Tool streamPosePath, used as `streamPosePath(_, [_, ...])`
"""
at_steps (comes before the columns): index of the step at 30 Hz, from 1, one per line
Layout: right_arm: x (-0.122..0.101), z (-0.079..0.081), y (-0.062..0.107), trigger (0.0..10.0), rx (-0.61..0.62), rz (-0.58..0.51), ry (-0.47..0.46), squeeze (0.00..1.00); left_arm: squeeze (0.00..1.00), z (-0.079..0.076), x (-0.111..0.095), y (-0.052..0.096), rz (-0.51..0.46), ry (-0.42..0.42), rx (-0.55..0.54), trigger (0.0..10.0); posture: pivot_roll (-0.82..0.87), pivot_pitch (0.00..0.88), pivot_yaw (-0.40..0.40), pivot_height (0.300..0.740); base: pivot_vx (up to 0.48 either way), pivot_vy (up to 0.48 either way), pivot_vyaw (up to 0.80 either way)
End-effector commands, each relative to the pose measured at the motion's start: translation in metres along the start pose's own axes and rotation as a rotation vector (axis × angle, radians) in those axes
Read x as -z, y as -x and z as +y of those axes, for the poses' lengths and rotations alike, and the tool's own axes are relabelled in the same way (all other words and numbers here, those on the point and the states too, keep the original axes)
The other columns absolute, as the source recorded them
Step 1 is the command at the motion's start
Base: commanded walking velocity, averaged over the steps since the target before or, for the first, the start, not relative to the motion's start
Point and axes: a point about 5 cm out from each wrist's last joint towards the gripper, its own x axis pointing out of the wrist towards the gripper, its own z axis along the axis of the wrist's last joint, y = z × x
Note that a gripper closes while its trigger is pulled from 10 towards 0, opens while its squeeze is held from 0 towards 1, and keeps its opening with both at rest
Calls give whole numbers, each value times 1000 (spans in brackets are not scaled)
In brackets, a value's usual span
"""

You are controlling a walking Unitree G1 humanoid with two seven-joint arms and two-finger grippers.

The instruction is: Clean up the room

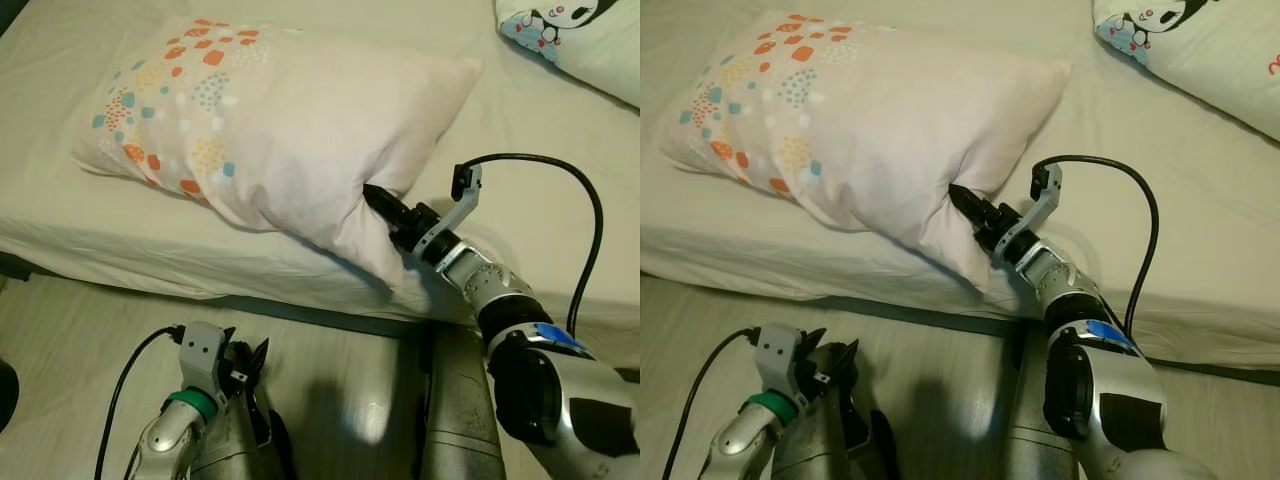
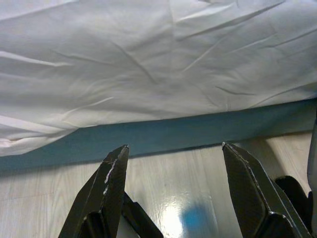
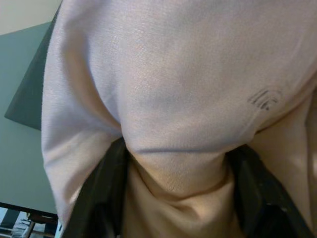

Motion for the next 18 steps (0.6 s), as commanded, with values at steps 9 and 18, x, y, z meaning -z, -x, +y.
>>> streamPosePath(9, [-11,1,-3,0,31,-65,22,0,0,21,-5,-2,-32,74,-150,10000,18,155,100,421,0,0,0])
streamPosePath(18, [-48,6,-9,0,128,-116,173,0,0,25,-6,-8,-42,134,-196,10000,-4,114,78,421,0,0,0])
